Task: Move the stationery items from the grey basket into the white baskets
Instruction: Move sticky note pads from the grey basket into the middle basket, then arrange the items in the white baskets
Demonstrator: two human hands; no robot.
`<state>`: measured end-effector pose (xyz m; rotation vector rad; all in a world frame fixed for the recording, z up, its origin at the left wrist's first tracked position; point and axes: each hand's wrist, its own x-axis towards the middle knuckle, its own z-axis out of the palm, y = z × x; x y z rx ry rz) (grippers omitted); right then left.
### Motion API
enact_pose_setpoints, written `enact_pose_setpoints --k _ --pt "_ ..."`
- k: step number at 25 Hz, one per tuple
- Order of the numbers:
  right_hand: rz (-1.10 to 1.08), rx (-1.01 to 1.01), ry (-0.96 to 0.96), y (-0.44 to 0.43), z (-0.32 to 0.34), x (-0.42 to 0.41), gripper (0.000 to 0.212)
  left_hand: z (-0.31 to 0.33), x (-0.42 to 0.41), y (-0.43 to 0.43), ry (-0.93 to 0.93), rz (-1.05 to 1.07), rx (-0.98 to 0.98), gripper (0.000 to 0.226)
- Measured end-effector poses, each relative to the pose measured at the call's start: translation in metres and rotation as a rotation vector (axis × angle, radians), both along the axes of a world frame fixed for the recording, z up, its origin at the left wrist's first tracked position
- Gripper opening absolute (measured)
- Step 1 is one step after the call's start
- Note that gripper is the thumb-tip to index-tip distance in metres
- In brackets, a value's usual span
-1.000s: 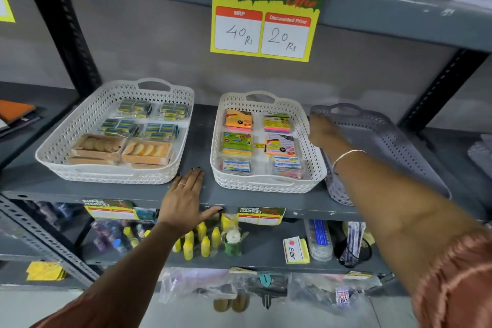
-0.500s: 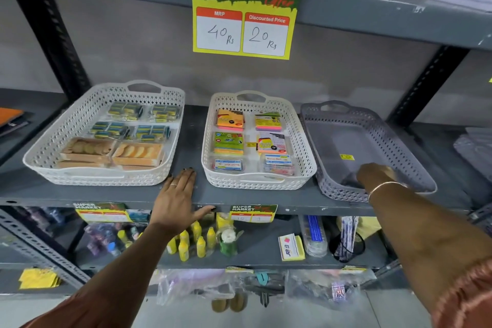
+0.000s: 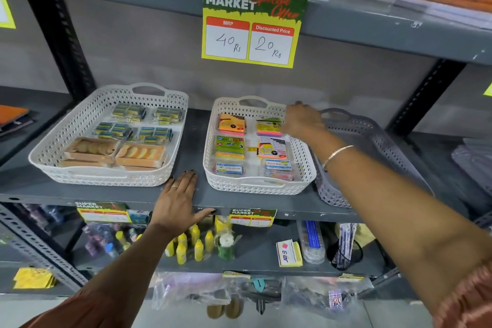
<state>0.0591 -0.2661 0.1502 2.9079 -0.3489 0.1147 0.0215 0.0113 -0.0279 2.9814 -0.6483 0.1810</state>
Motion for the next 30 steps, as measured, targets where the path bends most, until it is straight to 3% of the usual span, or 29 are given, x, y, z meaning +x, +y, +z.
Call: enact_pose_setpoints --k 3,5,7,12,18,21,23,26,28,30 --pt "0.259 0.226 0.151 0.068 -0.005 0.005 0.030 -0.002 0.001 0.001 0.001 -0.002 0.002 0.105" --pt "0.371 0.283 0.300 0.097 -0.024 0.008 0.019 -0.001 0.002 0.001 0.017 -0.002 0.004 0.105" --pt "0.438 0.254 0.379 0.114 -0.043 0.012 0.024 -0.001 0.002 0.001 0.029 -0.010 0.005 0.104" --pt "0.455 0.198 0.384 0.129 -0.059 0.017 0.046 0.000 0.002 0.001 0.017 -0.027 -0.002 0.102" --pt "0.426 0.276 0.461 0.122 -0.064 0.023 0.024 -0.003 0.002 0.003 -0.018 -0.034 0.005 0.103" --pt "0.423 0.375 0.428 0.108 -0.060 0.023 0.047 -0.001 0.001 0.003 -0.006 -0.049 -0.017 0.106" --pt "0.372 0.466 0.337 0.087 -0.047 0.020 0.051 0.001 -0.001 0.004 -0.039 -0.075 -0.098 0.104" --pt "0.242 0.440 0.251 0.038 -0.036 0.017 0.053 0.021 -0.010 0.000 -0.128 -0.146 -0.428 0.088" --pt "0.198 0.397 0.320 0.013 -0.035 0.009 0.059 0.048 -0.004 -0.016 -0.216 -0.210 -0.585 0.069" --pt "0.158 0.398 0.489 0.003 -0.041 -0.002 0.074 0.079 0.018 -0.039 -0.185 -0.270 -0.572 0.062"
